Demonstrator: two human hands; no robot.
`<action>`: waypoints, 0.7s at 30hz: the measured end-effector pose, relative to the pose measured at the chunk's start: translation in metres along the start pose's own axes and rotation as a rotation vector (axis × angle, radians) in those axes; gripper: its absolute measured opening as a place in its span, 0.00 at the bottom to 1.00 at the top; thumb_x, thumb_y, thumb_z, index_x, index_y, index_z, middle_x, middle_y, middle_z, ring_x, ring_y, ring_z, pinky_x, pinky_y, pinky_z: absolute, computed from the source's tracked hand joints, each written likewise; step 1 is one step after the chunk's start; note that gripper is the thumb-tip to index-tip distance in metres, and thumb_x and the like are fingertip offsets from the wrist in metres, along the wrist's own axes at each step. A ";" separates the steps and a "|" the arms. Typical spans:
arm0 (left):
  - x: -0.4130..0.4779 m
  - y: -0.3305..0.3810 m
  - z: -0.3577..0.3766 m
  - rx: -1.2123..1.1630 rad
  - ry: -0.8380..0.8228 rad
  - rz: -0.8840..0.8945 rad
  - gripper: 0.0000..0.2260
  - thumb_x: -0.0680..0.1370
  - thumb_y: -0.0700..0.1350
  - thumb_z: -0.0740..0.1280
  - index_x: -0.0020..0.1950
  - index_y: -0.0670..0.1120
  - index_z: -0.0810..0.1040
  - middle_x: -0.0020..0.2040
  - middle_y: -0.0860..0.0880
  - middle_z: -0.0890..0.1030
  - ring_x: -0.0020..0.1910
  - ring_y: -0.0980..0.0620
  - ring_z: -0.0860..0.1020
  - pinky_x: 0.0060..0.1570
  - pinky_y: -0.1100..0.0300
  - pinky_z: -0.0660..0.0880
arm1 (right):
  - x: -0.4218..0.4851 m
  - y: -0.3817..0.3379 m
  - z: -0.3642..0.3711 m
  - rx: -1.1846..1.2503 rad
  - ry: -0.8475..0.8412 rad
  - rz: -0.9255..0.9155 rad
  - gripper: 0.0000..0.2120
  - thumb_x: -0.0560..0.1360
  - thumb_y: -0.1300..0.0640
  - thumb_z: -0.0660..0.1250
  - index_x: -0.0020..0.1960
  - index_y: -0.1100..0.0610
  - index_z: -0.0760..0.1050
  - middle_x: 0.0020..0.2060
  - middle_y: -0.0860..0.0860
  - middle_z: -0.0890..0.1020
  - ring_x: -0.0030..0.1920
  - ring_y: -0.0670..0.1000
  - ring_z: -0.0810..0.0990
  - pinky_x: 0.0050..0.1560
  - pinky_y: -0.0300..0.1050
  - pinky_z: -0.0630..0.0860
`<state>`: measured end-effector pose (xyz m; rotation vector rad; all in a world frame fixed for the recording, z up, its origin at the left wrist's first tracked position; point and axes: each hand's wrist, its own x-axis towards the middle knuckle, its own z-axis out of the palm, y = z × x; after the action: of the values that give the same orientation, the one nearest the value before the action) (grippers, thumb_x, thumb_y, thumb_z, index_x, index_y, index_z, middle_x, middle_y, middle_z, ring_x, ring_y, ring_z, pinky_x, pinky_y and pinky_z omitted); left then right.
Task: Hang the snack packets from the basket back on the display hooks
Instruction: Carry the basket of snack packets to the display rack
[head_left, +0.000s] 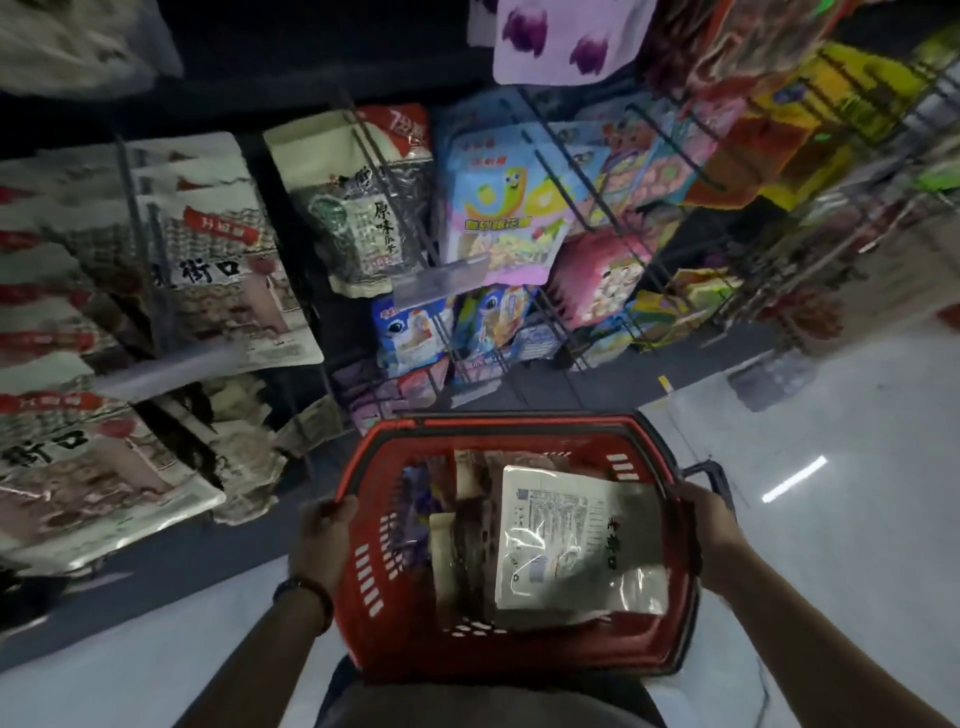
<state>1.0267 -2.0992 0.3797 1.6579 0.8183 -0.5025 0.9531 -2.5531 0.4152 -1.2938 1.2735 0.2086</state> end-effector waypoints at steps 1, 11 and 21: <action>-0.006 -0.002 0.002 -0.015 0.014 -0.008 0.12 0.82 0.53 0.69 0.58 0.45 0.80 0.51 0.39 0.85 0.52 0.34 0.83 0.57 0.34 0.79 | 0.008 -0.005 0.002 -0.019 -0.011 -0.003 0.25 0.75 0.50 0.68 0.63 0.67 0.82 0.56 0.68 0.85 0.56 0.72 0.84 0.63 0.73 0.78; -0.035 -0.029 0.070 -0.051 0.305 -0.138 0.11 0.76 0.57 0.72 0.51 0.52 0.80 0.45 0.44 0.87 0.44 0.40 0.86 0.51 0.41 0.83 | 0.122 -0.043 0.008 -0.261 -0.175 -0.023 0.16 0.76 0.63 0.70 0.34 0.48 0.85 0.31 0.53 0.87 0.28 0.52 0.86 0.24 0.43 0.79; -0.007 -0.106 0.169 -0.170 0.386 -0.362 0.17 0.77 0.52 0.72 0.61 0.45 0.80 0.51 0.36 0.84 0.45 0.40 0.80 0.46 0.45 0.79 | 0.231 -0.038 0.015 -0.554 -0.200 0.098 0.05 0.73 0.54 0.75 0.44 0.56 0.86 0.32 0.55 0.86 0.36 0.59 0.84 0.47 0.55 0.83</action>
<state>0.9602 -2.2537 0.2727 1.4726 1.4223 -0.3495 1.0764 -2.6722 0.2548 -1.6261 1.1457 0.7842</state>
